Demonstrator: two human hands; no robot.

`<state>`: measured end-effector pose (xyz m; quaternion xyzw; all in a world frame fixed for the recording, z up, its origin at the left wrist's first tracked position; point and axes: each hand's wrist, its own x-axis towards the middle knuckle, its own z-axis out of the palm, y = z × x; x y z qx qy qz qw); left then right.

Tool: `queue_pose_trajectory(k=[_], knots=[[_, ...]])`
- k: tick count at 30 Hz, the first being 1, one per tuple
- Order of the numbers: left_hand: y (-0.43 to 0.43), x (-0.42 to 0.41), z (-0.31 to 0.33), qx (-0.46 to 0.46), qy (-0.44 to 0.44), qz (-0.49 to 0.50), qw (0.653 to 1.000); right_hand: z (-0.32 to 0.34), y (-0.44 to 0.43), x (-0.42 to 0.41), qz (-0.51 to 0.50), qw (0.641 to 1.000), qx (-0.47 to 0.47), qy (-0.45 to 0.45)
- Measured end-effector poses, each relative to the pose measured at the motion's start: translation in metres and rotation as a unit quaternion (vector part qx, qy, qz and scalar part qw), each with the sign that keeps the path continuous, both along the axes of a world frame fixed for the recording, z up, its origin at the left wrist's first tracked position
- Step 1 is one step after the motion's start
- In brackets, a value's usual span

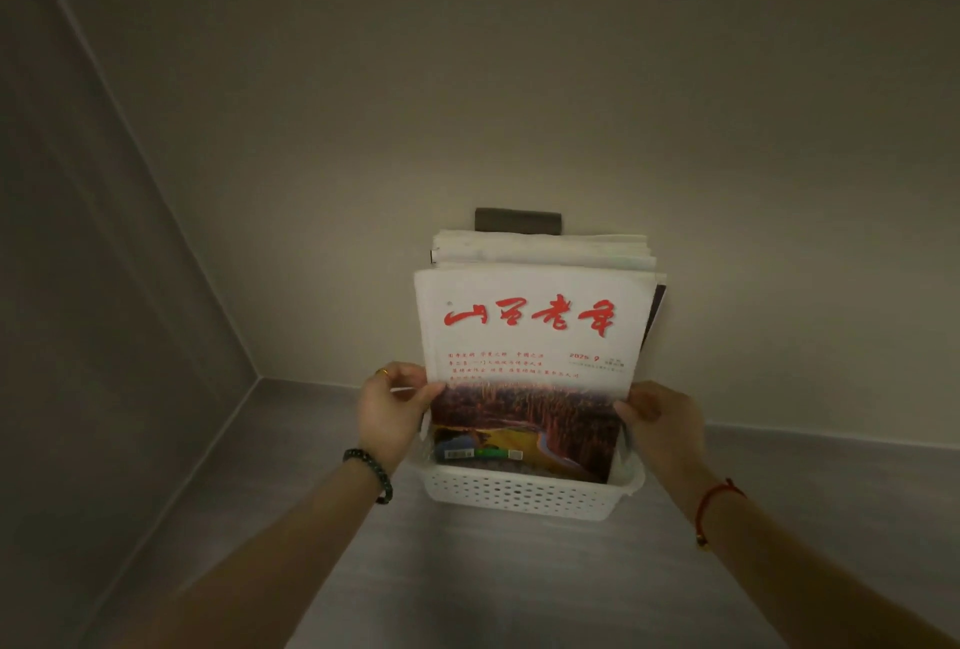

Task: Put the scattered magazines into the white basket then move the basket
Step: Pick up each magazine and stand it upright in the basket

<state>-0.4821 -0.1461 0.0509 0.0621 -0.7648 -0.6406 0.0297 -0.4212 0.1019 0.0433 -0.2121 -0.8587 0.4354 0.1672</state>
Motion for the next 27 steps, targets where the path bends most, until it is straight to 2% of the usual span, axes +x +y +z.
queue_pose_trajectory(k=[3, 7, 11, 13, 15, 17, 19, 21, 23, 25, 27], knots=[[-0.002, -0.004, -0.003, 0.019, -0.014, -0.011, 1.0, -0.008, 0.004, -0.001, -0.015, 0.999, -0.042, 0.004], [-0.001, -0.013, 0.003, -0.016, -0.013, -0.077, 0.997, 0.001, 0.006, -0.01, -0.025, 0.991, -0.12, 0.062], [0.019, -0.021, 0.016, 0.09, -0.02, -0.171, 0.981, 0.017, -0.008, -0.027, 0.07, 0.973, -0.204, 0.086], [0.025, -0.021, 0.019, 0.116, -0.015, -0.174, 0.978, 0.017, -0.012, -0.032, 0.091, 0.965, -0.227, 0.095], [0.024, -0.024, 0.018, 0.095, -0.009, -0.168, 0.981, 0.012, -0.005, -0.03, 0.127, 0.97, -0.183, 0.093], [0.019, -0.023, 0.016, 0.067, -0.016, -0.174, 0.982, 0.005, 0.008, -0.025, 0.168, 0.977, -0.123, 0.054], [0.016, -0.017, 0.011, 0.053, -0.033, -0.175, 0.983, -0.003, 0.018, -0.021, 0.177, 0.978, -0.112, 0.022], [0.016, -0.004, 0.003, 0.036, -0.043, -0.132, 0.99, -0.009, 0.019, -0.019, 0.169, 0.974, -0.152, 0.019], [0.015, 0.012, -0.01, -0.026, -0.046, -0.02, 0.998, -0.009, 0.017, -0.022, 0.162, 0.966, -0.197, 0.033], [0.015, 0.035, -0.023, -0.066, -0.046, 0.085, 0.993, -0.006, 0.017, -0.03, 0.148, 0.965, -0.211, 0.044], [0.022, 0.058, -0.034, 0.007, -0.102, 0.116, 0.988, 0.0, 0.018, -0.04, 0.132, 0.97, -0.2, 0.049]])
